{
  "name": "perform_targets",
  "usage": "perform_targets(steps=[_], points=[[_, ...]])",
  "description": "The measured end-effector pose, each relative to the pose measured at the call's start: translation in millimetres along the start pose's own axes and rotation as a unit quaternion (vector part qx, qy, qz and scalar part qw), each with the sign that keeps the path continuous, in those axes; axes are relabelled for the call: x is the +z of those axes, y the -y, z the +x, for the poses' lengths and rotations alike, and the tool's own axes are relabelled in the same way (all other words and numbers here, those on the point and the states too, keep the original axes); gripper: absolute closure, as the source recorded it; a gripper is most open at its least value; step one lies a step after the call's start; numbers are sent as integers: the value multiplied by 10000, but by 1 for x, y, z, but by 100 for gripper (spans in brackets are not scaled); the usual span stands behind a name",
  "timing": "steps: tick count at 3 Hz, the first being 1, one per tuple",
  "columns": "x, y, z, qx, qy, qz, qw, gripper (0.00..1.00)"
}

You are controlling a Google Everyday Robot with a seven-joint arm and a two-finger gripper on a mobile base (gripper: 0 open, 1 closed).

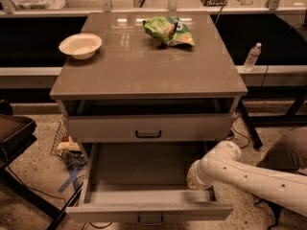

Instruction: Open middle drawer

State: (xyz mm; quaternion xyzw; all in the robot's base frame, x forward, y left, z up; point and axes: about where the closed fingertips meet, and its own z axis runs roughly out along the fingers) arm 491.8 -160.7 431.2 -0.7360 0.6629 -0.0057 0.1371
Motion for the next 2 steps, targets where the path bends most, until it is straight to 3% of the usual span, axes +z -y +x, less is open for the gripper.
perform_targets(steps=[1, 2], points=[[36, -5, 0, 99, -121, -174, 9997, 100], [40, -10, 2, 180, -101, -201, 9996, 100]])
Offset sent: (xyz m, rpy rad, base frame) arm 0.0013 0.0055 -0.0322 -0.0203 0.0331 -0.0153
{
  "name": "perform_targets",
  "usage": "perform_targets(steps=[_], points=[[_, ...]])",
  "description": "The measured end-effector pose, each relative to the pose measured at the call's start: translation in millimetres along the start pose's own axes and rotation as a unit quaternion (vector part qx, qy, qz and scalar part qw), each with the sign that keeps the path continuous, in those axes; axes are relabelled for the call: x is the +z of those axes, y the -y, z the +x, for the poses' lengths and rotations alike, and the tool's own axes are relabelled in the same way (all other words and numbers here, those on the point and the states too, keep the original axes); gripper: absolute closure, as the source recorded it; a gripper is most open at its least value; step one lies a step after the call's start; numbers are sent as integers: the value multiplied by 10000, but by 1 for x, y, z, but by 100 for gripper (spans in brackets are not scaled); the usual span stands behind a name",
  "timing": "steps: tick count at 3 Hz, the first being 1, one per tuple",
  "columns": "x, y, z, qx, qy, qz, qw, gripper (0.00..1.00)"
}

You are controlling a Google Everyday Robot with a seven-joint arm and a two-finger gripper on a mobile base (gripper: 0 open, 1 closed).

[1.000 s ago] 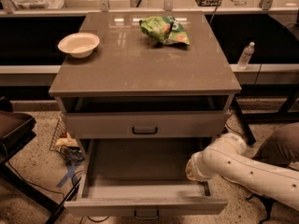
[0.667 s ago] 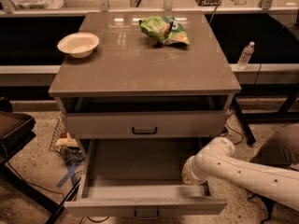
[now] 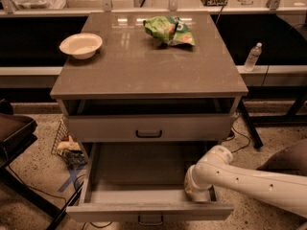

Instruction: Open middle drawer

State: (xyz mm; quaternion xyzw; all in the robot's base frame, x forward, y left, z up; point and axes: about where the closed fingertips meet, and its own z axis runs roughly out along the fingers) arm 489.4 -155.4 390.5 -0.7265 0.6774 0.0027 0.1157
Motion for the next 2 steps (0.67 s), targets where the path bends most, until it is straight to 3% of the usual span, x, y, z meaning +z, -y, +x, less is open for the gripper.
perform_targets(steps=[1, 2], points=[[6, -15, 7, 144, 110, -80, 9998, 100], [-15, -43, 17, 353, 25, 0, 9994, 100]])
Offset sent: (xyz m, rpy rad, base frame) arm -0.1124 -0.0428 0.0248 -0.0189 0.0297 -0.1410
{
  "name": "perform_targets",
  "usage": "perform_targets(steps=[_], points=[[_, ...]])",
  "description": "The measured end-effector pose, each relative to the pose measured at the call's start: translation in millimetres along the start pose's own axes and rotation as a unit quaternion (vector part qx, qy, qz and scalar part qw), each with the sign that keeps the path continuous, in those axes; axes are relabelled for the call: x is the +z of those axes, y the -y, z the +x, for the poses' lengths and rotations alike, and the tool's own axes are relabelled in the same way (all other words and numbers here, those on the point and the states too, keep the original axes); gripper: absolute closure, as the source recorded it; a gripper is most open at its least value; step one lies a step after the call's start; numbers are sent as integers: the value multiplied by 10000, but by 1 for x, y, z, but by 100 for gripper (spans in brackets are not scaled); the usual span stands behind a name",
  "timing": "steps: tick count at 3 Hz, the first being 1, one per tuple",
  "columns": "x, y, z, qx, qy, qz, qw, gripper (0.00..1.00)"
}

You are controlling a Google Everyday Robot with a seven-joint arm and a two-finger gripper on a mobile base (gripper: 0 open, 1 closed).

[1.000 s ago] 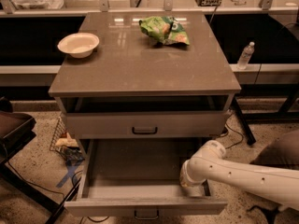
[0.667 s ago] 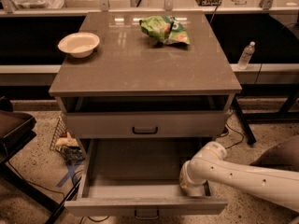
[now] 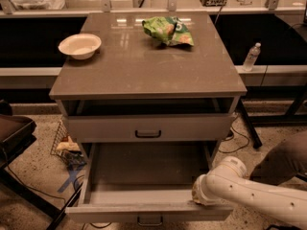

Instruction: Open middle drawer

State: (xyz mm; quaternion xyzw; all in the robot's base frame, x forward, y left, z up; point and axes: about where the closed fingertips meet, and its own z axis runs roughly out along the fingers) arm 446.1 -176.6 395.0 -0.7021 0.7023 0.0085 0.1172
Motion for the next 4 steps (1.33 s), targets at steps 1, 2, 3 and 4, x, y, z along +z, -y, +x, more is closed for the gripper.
perform_targets(steps=[1, 2, 3, 4], points=[[-24, -34, 4, 148, -172, -17, 9997, 100], [-24, -35, 4, 149, -171, -21, 9997, 97], [-23, -36, 4, 151, -169, -30, 9997, 75], [-22, -37, 4, 149, -166, -41, 9997, 52]])
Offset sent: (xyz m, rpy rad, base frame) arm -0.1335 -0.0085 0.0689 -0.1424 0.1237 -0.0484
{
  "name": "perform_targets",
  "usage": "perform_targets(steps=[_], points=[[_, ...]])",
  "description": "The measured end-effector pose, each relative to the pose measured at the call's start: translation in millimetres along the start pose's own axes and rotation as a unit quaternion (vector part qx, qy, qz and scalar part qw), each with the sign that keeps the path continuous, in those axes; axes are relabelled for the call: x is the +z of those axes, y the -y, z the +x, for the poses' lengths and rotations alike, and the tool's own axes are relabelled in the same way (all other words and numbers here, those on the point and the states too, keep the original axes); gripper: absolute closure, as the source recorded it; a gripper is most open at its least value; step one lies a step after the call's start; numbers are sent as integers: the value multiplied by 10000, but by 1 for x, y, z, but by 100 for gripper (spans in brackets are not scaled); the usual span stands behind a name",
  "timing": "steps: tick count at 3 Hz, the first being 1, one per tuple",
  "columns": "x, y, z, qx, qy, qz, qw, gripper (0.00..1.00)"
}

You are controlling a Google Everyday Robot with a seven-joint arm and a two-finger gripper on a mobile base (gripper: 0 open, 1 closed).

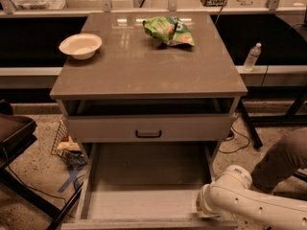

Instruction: Open middle drawer

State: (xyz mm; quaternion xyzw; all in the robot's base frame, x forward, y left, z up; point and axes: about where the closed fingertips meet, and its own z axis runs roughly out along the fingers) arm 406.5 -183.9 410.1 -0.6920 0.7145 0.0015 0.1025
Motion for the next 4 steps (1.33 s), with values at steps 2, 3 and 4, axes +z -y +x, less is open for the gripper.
perform_targets(steps=[2, 3, 4], points=[[2, -2, 0, -2, 6, -22, 10000, 5], [2, -3, 0, -2, 7, -29, 10000, 0], [2, -3, 0, -2, 8, -30, 10000, 0]])
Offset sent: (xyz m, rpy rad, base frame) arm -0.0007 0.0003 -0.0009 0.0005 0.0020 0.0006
